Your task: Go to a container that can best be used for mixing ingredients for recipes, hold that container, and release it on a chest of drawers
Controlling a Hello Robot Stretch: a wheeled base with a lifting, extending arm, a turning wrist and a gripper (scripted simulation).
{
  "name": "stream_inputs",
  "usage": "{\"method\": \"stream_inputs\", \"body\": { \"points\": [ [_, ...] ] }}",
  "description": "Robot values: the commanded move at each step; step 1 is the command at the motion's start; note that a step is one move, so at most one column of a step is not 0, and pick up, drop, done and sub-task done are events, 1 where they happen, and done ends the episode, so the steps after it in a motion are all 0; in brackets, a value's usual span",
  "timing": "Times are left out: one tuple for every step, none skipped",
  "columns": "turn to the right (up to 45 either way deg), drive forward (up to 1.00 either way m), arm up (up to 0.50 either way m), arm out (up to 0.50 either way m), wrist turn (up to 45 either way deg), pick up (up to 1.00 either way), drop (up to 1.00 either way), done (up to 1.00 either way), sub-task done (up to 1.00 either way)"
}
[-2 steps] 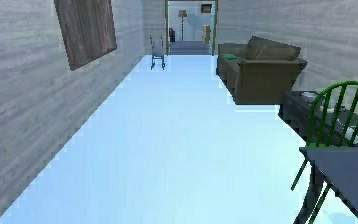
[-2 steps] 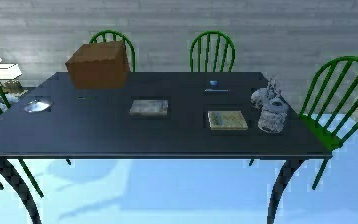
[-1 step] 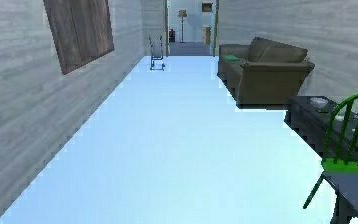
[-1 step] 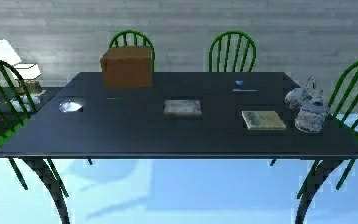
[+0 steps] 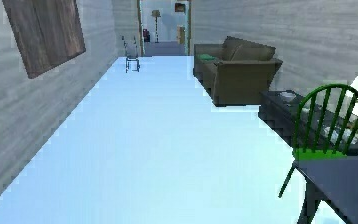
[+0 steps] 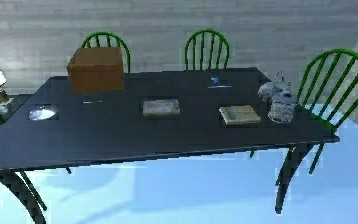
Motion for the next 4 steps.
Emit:
{"method": "stream_inputs", "body": {
  "points": [
    [0.0,1.0,0.0,0.0,0.0,0.0,0.0,0.0,0.0],
    [36.0,0.0,0.0,0.0,0.0,0.0,0.0,0.0,0.0],
    [0.0,1.0,0.0,0.0,0.0,0.0,0.0,0.0,0.0],
    [12.0,0.0,0.0,0.0,0.0,0.0,0.0,0.0,0.0]
  ]
}}
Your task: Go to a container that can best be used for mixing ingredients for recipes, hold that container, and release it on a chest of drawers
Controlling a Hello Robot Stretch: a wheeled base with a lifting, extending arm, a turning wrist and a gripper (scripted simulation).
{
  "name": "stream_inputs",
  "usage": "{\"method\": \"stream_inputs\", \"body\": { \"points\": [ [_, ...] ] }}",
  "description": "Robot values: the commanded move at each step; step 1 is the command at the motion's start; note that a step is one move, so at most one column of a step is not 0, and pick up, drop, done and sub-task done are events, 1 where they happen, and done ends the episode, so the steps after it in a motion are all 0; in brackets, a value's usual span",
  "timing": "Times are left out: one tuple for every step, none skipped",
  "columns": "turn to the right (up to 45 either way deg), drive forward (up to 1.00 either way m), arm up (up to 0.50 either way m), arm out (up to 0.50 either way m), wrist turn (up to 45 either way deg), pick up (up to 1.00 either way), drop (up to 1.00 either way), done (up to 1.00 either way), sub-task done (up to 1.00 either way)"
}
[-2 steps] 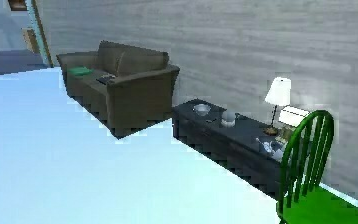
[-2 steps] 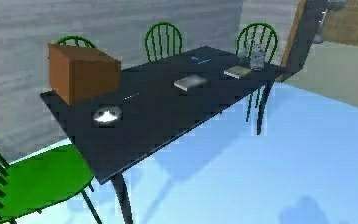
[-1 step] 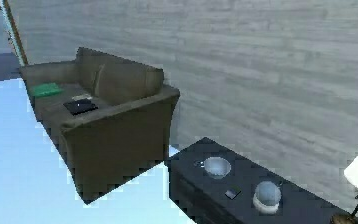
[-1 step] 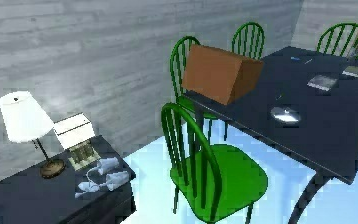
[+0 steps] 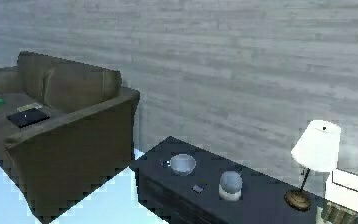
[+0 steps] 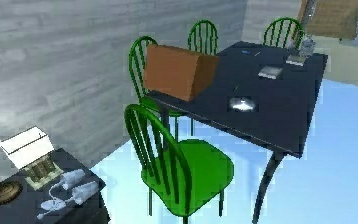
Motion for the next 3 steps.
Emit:
{"method": "stream_inputs", "body": {
  "points": [
    [3.0,0.0,0.0,0.0,0.0,0.0,0.0,0.0,0.0],
    [0.0,0.2,0.0,0.0,0.0,0.0,0.0,0.0,0.0],
    [-45.0,0.0,0.0,0.0,0.0,0.0,0.0,0.0,0.0]
  ]
}}
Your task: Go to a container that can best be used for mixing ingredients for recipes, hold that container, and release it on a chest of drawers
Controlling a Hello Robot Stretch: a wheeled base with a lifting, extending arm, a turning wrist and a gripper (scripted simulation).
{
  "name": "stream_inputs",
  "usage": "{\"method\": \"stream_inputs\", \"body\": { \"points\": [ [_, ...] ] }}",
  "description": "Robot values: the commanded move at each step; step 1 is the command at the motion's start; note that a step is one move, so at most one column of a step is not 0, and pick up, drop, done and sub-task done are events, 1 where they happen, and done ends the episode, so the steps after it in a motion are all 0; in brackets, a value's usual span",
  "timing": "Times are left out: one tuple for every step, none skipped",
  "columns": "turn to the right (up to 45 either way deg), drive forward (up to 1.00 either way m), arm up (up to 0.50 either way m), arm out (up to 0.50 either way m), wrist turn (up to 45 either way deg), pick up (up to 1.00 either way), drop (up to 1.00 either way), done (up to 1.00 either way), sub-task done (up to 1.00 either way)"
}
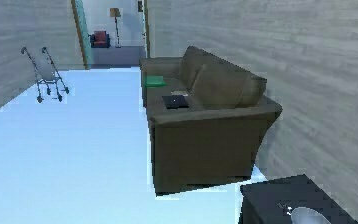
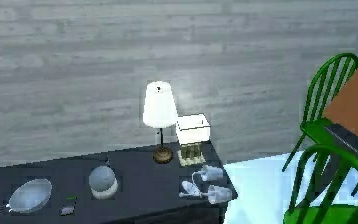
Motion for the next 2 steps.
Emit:
{"method": "stream_inputs", "body": {
  "points": [
    [-42.0,0.0,0.0,0.0,0.0,0.0,0.0,0.0,0.0],
    [45.0,0.0,0.0,0.0,0.0,0.0,0.0,0.0,0.0]
  ]
}}
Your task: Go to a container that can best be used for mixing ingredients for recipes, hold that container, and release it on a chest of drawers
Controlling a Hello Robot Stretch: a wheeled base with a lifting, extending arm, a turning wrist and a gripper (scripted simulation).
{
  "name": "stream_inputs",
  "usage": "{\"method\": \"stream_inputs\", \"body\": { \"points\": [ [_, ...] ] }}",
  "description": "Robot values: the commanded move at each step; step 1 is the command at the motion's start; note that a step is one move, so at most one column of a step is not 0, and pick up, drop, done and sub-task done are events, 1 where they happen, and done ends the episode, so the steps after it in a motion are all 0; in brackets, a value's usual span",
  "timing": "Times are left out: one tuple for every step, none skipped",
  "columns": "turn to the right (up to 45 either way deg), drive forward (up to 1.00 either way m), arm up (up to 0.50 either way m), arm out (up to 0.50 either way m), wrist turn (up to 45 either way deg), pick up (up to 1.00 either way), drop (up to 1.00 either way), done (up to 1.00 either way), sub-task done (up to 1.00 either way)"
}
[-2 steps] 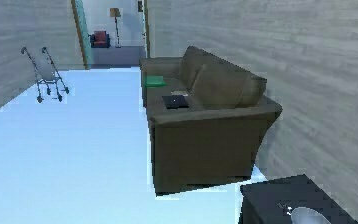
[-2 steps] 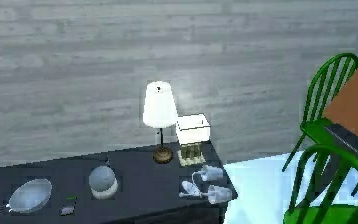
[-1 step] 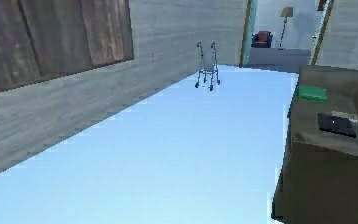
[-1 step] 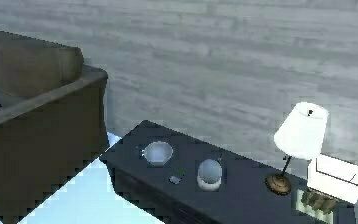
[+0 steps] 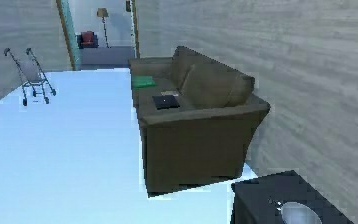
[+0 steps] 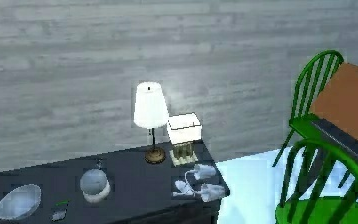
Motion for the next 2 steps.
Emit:
{"method": "stream_inputs", "body": {
  "points": [
    [39.0,0.0,0.0,0.0,0.0,0.0,0.0,0.0,0.0],
    [0.0,0.4,0.0,0.0,0.0,0.0,0.0,0.0,0.0]
  ]
}}
